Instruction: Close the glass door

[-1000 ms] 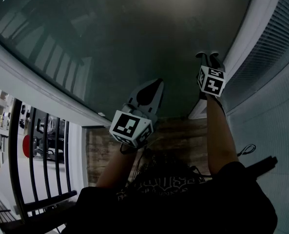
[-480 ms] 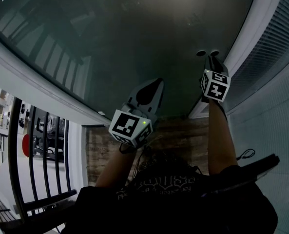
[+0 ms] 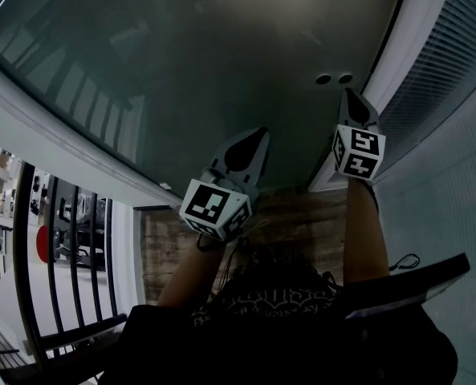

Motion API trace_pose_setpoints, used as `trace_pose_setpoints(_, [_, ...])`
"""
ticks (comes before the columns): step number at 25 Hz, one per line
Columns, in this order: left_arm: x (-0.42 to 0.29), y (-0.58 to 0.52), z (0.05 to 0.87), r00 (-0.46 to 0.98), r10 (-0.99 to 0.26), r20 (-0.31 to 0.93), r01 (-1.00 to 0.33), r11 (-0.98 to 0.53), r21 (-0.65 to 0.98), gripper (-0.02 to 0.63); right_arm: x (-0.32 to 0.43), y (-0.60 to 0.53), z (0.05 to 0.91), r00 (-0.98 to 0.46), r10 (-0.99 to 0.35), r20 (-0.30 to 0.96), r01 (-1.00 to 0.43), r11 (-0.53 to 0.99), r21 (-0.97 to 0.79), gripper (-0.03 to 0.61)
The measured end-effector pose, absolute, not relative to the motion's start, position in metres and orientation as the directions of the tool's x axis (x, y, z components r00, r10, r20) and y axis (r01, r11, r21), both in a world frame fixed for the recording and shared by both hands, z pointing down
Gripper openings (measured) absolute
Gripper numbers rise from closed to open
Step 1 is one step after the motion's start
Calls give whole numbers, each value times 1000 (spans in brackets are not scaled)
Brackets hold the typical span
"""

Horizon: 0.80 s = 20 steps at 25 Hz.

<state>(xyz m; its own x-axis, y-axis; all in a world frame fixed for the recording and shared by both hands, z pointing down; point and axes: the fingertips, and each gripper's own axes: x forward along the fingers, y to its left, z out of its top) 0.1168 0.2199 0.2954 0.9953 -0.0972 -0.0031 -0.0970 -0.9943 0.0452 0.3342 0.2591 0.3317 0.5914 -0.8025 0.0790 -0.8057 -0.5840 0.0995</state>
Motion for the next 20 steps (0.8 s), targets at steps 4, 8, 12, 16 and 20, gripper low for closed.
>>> trace_pose_setpoints(4, [118, 219, 294, 995, -104, -6, -104, -994, 38, 2, 333, 258, 333, 586, -806, 89, -810, -577, 104, 2])
trace_pose_setpoints(8, [113, 225, 297, 993, -117, -8, -117, -993, 34, 2, 327, 267, 345, 584, -805, 102, -811, -576, 100, 2])
trace_pose_setpoints(12, [109, 216, 296, 990, -142, -19, -141, -989, 35, 2, 328, 266, 345, 585, -805, 99, -810, -577, 102, 2])
trace_pose_setpoints(16, [101, 216, 297, 989, -149, -22, -148, -988, 44, 2, 323, 268, 346, 590, -802, 97, -807, -581, 100, 2])
trace_pose_setpoints(20, [111, 212, 296, 988, -154, -12, -153, -986, 65, 2, 335, 260, 343, 584, -806, 96, -811, -577, 95, 2])
